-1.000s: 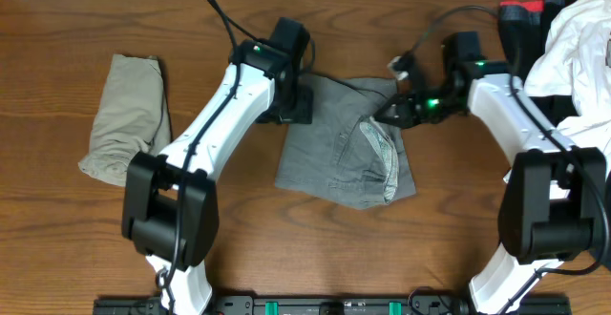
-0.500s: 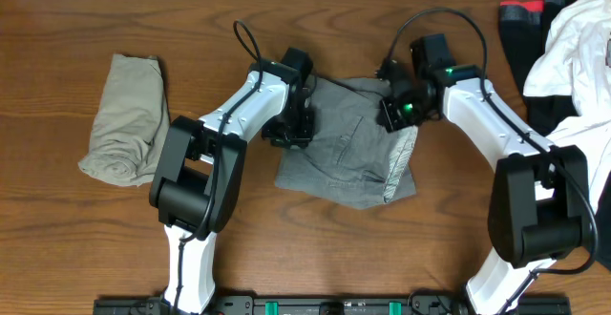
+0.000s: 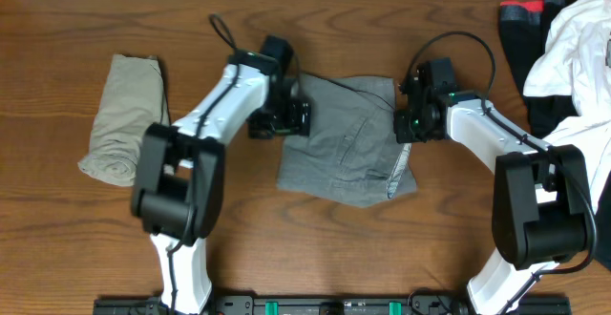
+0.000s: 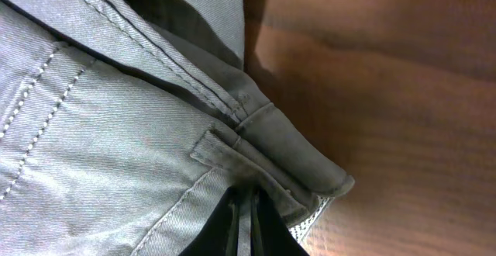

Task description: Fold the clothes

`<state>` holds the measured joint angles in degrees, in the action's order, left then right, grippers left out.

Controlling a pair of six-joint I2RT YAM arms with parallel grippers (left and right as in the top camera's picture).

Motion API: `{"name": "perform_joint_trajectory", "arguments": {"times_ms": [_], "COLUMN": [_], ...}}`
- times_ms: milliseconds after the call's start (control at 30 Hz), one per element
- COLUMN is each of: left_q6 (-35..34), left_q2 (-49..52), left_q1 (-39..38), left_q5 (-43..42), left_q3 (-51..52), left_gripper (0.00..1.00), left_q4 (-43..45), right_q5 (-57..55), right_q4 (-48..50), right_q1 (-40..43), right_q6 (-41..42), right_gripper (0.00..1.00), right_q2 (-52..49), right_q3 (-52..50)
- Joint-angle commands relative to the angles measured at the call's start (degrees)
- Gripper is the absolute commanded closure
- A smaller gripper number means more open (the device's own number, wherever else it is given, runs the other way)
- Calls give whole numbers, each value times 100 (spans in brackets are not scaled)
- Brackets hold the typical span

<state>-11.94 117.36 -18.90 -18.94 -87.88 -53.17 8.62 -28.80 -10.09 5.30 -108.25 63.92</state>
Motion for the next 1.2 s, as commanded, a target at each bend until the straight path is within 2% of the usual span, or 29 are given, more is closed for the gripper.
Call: {"name": "perform_joint_trajectory", "arguments": {"times_ms": [0, 100, 233, 300, 400, 633, 667, 767, 900, 933, 1000, 1167], "left_q6": [210, 431, 723, 726, 1086, 1134, 1143, 1360, 1644, 1698, 1799, 1982], "left_q2": [-267, -146, 133, 310, 533, 839, 846, 846, 846, 846, 844, 660], "left_q1": [149, 175, 173, 175, 175, 173, 164, 136, 70, 57, 57, 313], "left_q5": [-120, -216, -1088, -1357, -1974, -2127, -2142, -2413, -2739, -2739, -2739, -3171], "left_q3": [-111, -96, 33, 37, 37, 57, 57, 57, 57, 57, 55, 55], "left_gripper": [5, 1, 2, 2, 2, 0, 5, 28, 53, 64, 94, 94], "left_q4": [-24, 37, 529, 621, 612, 553, 553, 579, 664, 678, 669, 474], "right_q5": [98, 131, 131, 131, 221, 284, 284, 389, 535, 535, 535, 1067], "right_q4": [146, 181, 179, 181, 181, 181, 184, 208, 247, 247, 236, 173], "right_q1": [-96, -96, -96, -98, -98, -103, -103, -103, -103, -103, -103, -20], "right_q6": [20, 20, 20, 20, 17, 20, 20, 20, 20, 17, 17, 20], "right_gripper": [93, 92, 92, 92, 92, 93, 92, 92, 93, 93, 94, 95], "right_q2": [-85, -85, -85, -85, -85, -85, -85, -85, -85, -85, -85, 168], "right_q3": [-138, -138, -138, -138, -138, -138, -138, -138, -138, -138, -138, -122]}}
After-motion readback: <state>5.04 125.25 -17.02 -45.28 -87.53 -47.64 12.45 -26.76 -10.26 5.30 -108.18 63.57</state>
